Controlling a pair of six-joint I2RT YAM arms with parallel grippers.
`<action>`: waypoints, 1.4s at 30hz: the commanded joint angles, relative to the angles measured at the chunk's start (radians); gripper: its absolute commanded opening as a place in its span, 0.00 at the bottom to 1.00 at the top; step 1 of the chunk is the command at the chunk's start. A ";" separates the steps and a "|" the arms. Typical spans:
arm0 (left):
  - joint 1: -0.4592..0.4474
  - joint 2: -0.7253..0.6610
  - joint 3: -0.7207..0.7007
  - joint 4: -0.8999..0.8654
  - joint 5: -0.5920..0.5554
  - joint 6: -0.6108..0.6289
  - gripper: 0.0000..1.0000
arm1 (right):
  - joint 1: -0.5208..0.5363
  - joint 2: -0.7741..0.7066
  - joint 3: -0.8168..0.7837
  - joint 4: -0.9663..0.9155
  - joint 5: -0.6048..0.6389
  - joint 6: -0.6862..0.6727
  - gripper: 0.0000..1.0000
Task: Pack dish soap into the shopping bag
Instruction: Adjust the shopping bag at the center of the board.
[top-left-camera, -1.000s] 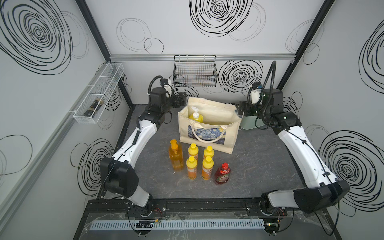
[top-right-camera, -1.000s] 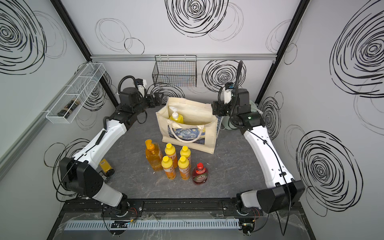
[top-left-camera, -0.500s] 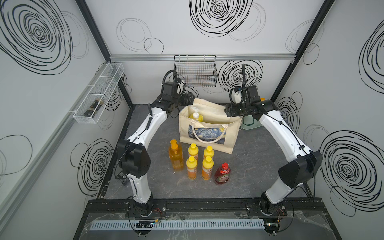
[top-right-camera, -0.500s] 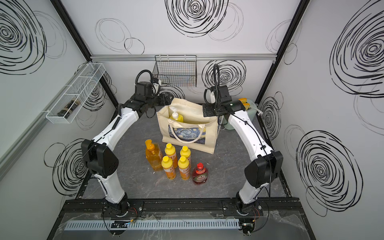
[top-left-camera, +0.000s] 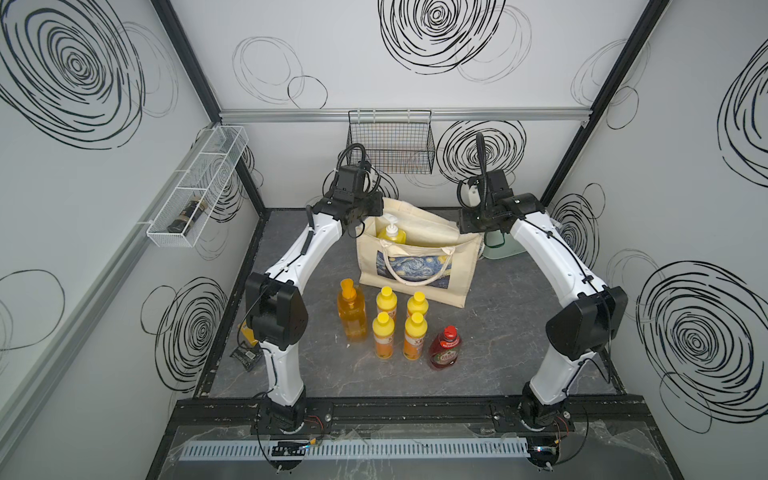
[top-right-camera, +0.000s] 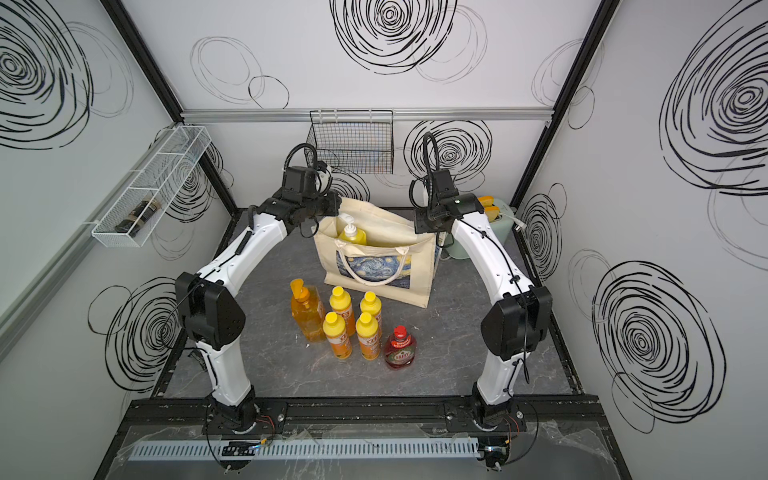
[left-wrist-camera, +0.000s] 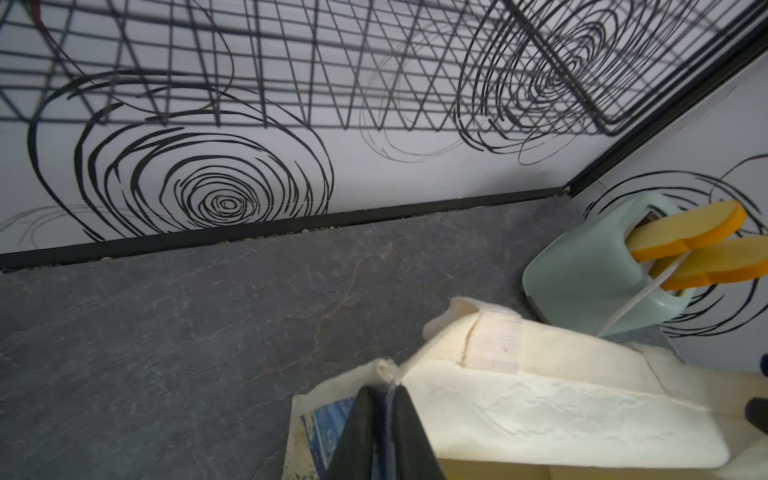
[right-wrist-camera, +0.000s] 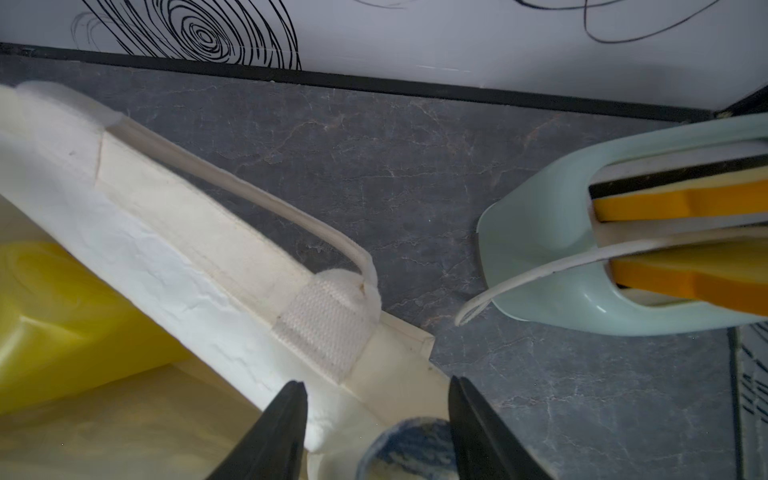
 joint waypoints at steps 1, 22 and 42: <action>0.030 -0.095 -0.093 0.126 -0.009 -0.040 0.06 | 0.003 0.008 0.060 -0.088 -0.017 0.001 0.46; 0.010 -0.253 -0.319 0.356 0.074 -0.078 0.00 | 0.065 -0.128 -0.007 -0.152 0.072 0.049 0.69; 0.090 -0.399 -0.493 0.526 0.030 -0.149 0.00 | 0.061 0.222 0.486 -0.131 0.046 -0.052 0.00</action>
